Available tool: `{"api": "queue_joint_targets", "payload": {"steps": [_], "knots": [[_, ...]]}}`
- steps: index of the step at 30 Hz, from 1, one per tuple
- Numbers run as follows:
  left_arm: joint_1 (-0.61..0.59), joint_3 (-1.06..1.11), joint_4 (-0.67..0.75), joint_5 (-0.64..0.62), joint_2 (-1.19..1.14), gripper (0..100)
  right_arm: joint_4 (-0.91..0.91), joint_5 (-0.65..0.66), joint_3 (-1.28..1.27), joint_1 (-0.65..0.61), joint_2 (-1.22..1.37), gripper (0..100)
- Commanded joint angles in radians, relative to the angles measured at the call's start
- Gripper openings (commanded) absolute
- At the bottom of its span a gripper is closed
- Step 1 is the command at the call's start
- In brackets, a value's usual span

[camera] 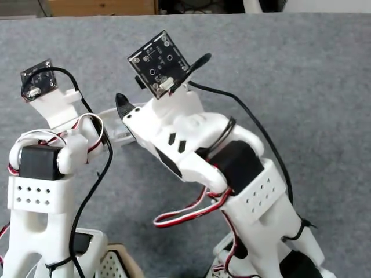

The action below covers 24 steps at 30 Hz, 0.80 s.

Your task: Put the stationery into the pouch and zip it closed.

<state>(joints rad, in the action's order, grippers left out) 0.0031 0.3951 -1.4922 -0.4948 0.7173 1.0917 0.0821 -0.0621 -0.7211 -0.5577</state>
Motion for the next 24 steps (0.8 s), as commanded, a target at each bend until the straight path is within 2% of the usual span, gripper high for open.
{"api": "queue_joint_targets", "payload": {"steps": [1, 6, 12, 19, 22, 24], "knots": [[-0.005, 0.015, 0.017, -0.009, -0.015, 3, -0.003, 0.046, 0.041, -0.002, -0.030, 15.1], [-0.005, 0.018, 0.017, -0.009, -0.015, 3, 0.101, 0.181, 0.176, -0.002, -0.031, 15.1], [-0.005, 0.015, 0.012, -0.009, -0.015, 3, 0.316, 0.399, 0.325, -0.002, -0.031, 13.0], [-0.005, 0.016, 0.012, -0.009, -0.015, 3, 0.514, 0.420, 0.414, 0.002, -0.031, 13.4], [-0.005, 0.018, 0.011, -0.009, -0.015, 3, 0.549, 0.416, 0.417, 0.066, -0.031, 13.4], [-0.005, 0.018, 0.011, -0.009, -0.015, 3, 0.554, 0.414, 0.410, 0.153, -0.045, 13.4]]}}
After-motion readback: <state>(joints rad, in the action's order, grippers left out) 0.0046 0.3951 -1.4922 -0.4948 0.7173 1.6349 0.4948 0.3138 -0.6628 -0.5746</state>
